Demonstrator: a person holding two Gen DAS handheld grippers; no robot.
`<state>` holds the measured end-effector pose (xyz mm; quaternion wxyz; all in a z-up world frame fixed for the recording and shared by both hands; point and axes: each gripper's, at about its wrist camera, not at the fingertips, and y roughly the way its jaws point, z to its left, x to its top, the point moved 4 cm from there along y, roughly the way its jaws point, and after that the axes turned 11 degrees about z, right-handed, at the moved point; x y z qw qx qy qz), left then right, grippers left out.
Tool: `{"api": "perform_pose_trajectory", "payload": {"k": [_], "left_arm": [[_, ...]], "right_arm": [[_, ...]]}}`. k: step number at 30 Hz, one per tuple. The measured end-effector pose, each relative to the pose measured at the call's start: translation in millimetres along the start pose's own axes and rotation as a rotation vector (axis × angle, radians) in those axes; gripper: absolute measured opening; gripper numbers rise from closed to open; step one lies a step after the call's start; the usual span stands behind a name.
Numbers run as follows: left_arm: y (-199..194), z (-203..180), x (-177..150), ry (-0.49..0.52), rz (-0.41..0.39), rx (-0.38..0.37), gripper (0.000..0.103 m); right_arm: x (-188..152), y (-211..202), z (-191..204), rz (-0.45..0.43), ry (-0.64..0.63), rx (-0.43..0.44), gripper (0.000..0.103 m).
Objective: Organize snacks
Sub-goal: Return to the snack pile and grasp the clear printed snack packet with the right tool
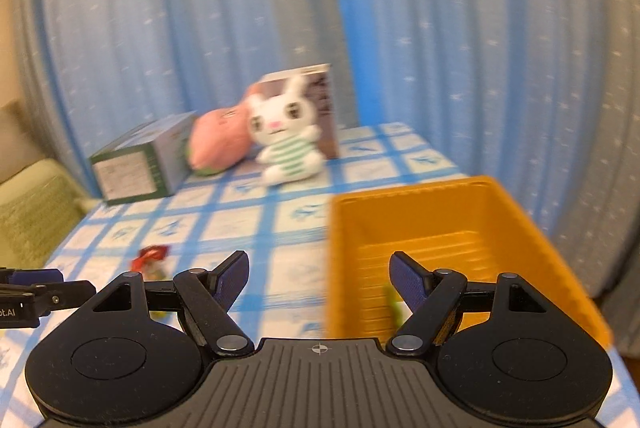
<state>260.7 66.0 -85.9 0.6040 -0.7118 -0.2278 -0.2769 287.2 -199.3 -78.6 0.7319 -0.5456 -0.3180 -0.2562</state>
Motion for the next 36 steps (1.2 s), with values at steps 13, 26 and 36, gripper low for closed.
{"api": "perform_pose_trajectory", "payload": {"k": [13, 26, 36], "left_arm": [[-11, 68, -41, -0.087, 0.063, 0.100, 0.073], [6, 86, -21, -0.049, 0.090, 0.116, 0.073], [31, 94, -22, -0.064, 0.167, 0.162, 0.073]], "right_arm": [[-9, 28, 91, 0.050, -0.149, 0.124, 0.077], [-31, 81, 142, 0.204, -0.301, 0.224, 0.076], [-37, 131, 160, 0.281, -0.342, 0.266, 0.060]]}}
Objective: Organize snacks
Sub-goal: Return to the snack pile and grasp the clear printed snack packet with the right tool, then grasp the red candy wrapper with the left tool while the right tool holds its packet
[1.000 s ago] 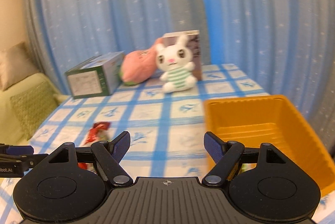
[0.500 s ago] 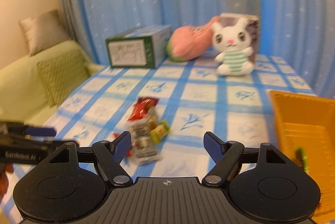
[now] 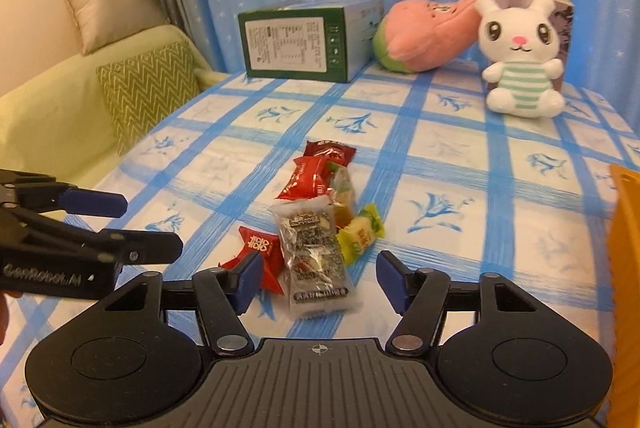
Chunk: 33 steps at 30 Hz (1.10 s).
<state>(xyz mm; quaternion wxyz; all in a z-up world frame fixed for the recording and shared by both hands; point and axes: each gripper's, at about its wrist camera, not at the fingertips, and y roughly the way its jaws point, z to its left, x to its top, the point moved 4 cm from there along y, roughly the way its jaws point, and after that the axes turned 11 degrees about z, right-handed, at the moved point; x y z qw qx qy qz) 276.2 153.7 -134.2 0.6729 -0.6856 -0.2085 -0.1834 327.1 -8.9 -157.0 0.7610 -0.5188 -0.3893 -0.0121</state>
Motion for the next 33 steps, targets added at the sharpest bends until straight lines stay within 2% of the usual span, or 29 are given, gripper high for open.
{"api": "perform_pose_trajectory", "payload": {"k": [4, 13, 21, 29, 33], "left_arm": [[2, 2, 0, -0.003, 0.003, 0.013, 0.073], [7, 6, 1, -0.020, 0.011, -0.008, 0.073], [9, 2, 2, -0.018, 0.017, -0.014, 0.073], [13, -10, 5, -0.005, 0.015, -0.035, 0.073], [14, -13, 6, 0.002, 0.011, -0.037, 0.073]], "right_arm": [[5, 17, -2, 0.022, -0.003, 0.011, 0.050], [5, 30, 1, 0.044, -0.017, 0.020, 0.038], [-5, 4, 0, 0.033, 0.006, 0.009, 0.035], [-29, -5, -17, 0.105, 0.012, -0.023, 0.036], [-30, -2, -23, 0.097, 0.038, -0.009, 0.046]]}}
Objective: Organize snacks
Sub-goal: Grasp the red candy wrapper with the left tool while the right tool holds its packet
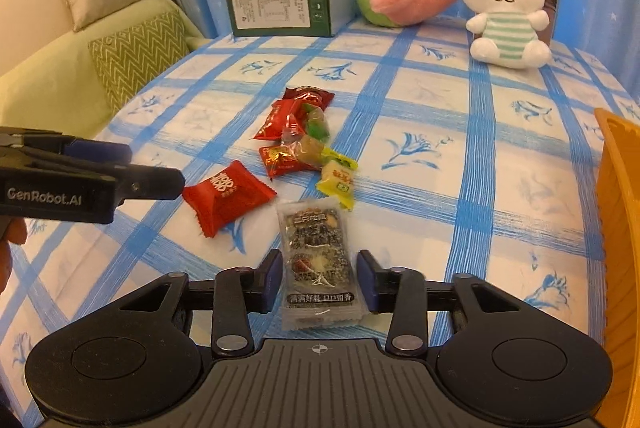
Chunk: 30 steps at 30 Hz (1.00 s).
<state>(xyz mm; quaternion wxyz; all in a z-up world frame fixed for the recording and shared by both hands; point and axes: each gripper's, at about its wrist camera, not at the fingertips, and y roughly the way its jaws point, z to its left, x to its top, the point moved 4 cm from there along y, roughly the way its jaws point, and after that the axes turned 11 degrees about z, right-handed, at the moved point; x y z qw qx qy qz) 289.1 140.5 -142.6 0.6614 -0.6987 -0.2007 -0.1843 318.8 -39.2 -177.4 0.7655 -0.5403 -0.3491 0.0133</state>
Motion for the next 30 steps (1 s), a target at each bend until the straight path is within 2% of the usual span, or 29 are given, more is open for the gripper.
{"api": "perform_pose_trajectory", "payload": {"k": [8, 9, 10, 14, 18, 25, 30], "left_arm": [[8, -6, 1, 0.019, 0.007, -0.008, 0.073], [9, -8, 2, 0.026, 0.004, -0.010, 0.073], [10, -10, 2, 0.034, 0.003, -0.010, 0.073], [14, -18, 3, 0.066, 0.005, -0.006, 0.071], [19, -26, 3, 0.107, 0.004, -0.009, 0.065], [26, -40, 4, 0.187, 0.002, -0.010, 0.046], [36, -43, 7, 0.216, 0.010, -0.009, 0.040]], "right_arm": [[7, 15, 2, 0.000, -0.024, 0.002, 0.046], [7, 16, 3, 0.001, -0.033, -0.004, 0.045], [6, 16, 3, 0.002, -0.040, -0.009, 0.039], [2, 12, 0, 0.010, -0.026, -0.010, 0.039], [-3, 7, -3, 0.019, -0.021, -0.014, 0.038], [-5, 0, -10, 0.014, -0.003, -0.017, 0.038], [-5, 1, -16, 0.025, 0.022, -0.017, 0.038]]}}
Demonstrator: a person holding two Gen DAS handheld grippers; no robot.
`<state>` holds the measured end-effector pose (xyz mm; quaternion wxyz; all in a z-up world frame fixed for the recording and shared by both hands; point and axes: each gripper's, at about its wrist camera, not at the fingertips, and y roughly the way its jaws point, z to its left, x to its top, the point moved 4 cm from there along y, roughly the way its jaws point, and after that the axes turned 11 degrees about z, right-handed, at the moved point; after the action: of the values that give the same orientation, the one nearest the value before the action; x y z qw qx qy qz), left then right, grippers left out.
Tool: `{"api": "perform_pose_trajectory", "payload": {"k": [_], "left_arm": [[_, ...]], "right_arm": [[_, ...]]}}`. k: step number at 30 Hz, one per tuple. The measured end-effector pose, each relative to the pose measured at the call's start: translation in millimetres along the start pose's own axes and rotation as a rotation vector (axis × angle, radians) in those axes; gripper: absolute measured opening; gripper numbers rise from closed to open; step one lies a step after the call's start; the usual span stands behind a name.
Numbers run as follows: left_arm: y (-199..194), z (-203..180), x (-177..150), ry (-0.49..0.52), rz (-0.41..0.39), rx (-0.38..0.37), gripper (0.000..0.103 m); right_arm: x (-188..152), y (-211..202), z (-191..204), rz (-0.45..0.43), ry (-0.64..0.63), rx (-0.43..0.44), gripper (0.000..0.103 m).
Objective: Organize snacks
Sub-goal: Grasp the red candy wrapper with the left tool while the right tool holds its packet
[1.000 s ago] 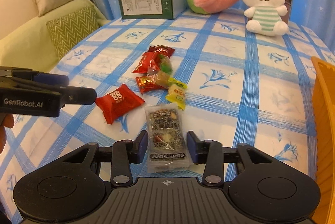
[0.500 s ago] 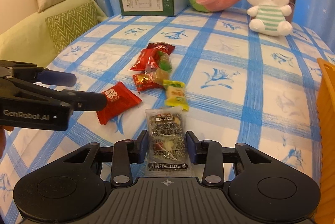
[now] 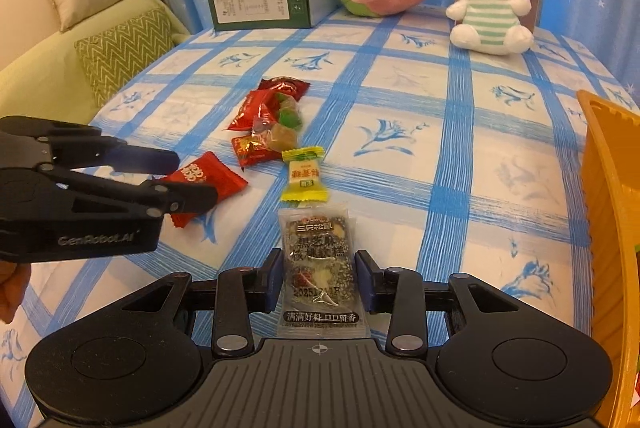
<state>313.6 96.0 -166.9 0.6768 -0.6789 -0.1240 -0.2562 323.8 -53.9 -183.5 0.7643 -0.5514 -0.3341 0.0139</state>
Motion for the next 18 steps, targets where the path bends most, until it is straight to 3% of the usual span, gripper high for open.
{"api": "perform_pose_trajectory", "payload": {"k": [6, 18], "left_arm": [[11, 4, 4, 0.001, 0.029, -0.004, 0.023], [17, -2, -3, 0.035, 0.071, 0.034, 0.023]], "right_arm": [[2, 2, -2, 0.002, 0.006, 0.000, 0.038], [5, 4, -3, 0.001, 0.000, -0.013, 0.038]]}}
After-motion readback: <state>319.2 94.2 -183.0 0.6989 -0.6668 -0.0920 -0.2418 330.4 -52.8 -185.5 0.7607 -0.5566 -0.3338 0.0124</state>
